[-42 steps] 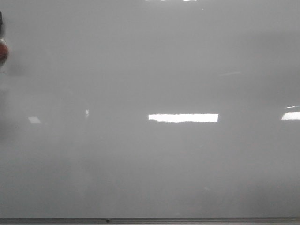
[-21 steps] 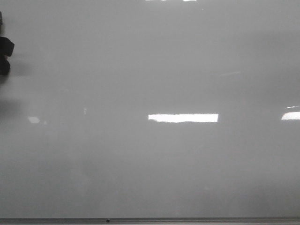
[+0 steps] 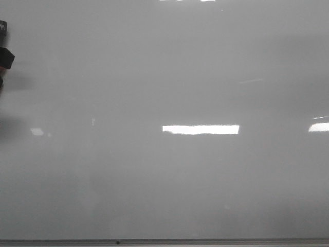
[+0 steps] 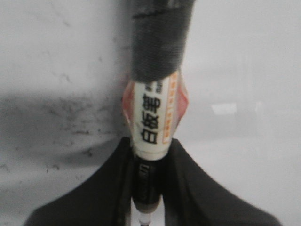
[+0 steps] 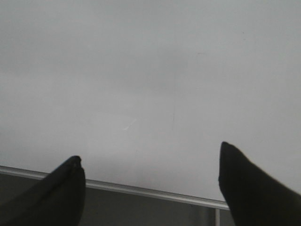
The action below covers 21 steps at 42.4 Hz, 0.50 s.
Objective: Write number 9 on whiteboard
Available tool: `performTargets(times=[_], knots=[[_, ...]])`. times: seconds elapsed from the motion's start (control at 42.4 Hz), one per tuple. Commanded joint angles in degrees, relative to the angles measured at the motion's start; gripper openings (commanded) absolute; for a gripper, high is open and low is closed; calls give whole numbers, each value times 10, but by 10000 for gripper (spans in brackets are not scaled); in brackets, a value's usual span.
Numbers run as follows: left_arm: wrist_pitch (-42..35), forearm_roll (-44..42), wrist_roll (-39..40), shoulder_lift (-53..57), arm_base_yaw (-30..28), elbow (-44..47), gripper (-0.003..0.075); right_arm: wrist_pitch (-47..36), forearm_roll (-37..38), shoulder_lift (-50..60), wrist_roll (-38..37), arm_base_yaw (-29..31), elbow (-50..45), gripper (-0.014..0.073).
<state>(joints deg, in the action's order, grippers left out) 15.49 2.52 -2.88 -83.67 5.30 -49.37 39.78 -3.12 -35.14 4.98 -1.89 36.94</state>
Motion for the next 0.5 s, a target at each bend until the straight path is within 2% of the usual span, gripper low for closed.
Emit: performTargets(times=[0.0,0.26,0.472], knots=[[46,-2,-2,52,4,-34,-19,-32,-6,-2,4,-1,31,601],[267,11,-119,104,10,-108,-19,25,-14,-11,4,-1,78,601],[390,103,-313,105,68,-156,-19,84,-32,-58,25,-1,120,601]])
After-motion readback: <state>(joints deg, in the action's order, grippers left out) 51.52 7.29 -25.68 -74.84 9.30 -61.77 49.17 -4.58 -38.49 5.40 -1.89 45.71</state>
